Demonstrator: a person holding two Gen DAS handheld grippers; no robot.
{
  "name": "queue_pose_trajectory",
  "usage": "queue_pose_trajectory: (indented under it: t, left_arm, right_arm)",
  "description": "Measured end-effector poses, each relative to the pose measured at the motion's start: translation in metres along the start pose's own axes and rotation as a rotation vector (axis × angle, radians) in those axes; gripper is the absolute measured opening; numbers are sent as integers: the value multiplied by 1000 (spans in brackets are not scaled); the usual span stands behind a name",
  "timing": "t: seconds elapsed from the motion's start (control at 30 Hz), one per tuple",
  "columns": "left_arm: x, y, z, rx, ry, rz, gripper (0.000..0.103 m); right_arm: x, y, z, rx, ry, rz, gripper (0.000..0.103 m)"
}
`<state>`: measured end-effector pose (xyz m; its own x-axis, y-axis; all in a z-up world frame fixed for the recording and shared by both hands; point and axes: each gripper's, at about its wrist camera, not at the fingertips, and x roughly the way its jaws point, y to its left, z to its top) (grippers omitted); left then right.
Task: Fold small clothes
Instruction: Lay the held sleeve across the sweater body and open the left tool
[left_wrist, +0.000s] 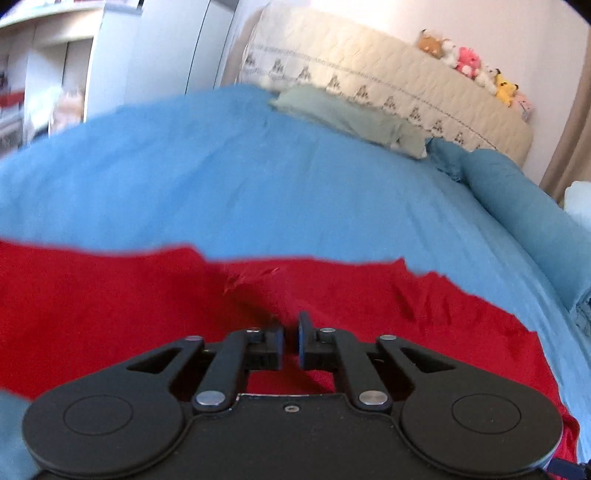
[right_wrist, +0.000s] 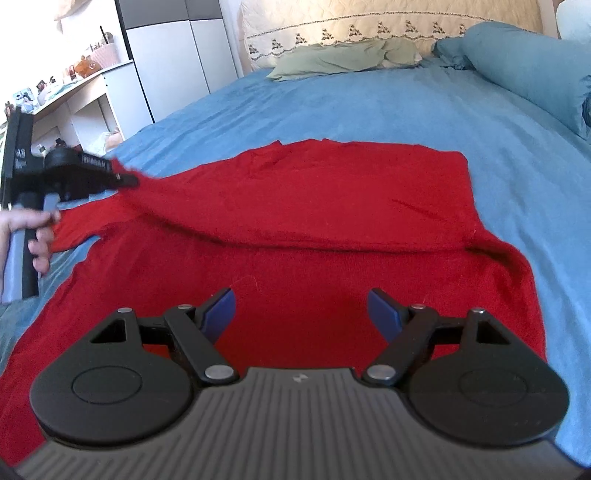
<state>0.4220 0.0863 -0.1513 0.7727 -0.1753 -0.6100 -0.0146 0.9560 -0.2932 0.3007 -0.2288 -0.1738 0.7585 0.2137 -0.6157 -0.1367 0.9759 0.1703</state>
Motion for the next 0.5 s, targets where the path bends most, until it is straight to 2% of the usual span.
queue_pose_trajectory:
  t: [0.03, 0.07, 0.1, 0.13, 0.2, 0.3, 0.4, 0.5]
  left_arm:
    - [-1, 4, -2, -19, 6, -4, 45]
    - [-6, 9, -6, -41, 1, -5, 59]
    - [-12, 12, -8, -58, -17, -5, 78]
    - [-18, 13, -9, -65, -44, -6, 88]
    - [-30, 15, -10, -53, -86, -9, 94]
    - [-43, 14, -6, -19, -122, -13, 94]
    - [-44, 9, -1, 14, -135, -19, 94]
    - [-34, 8, -1, 42, -110, -24, 94]
  right_arm:
    - [0, 0, 1, -5, -3, -1, 94]
    - [1, 1, 4, -13, -12, -6, 94]
    - [1, 1, 8, -25, -24, -14, 94]
    - [3, 1, 11, -36, -37, -25, 95]
    - [10, -1, 21, -51, -58, -47, 99]
    - [30, -7, 37, -66, -76, -74, 99]
    - [53, -12, 44, -90, -80, -93, 99]
    - [75, -26, 43, -89, -29, -130, 99]
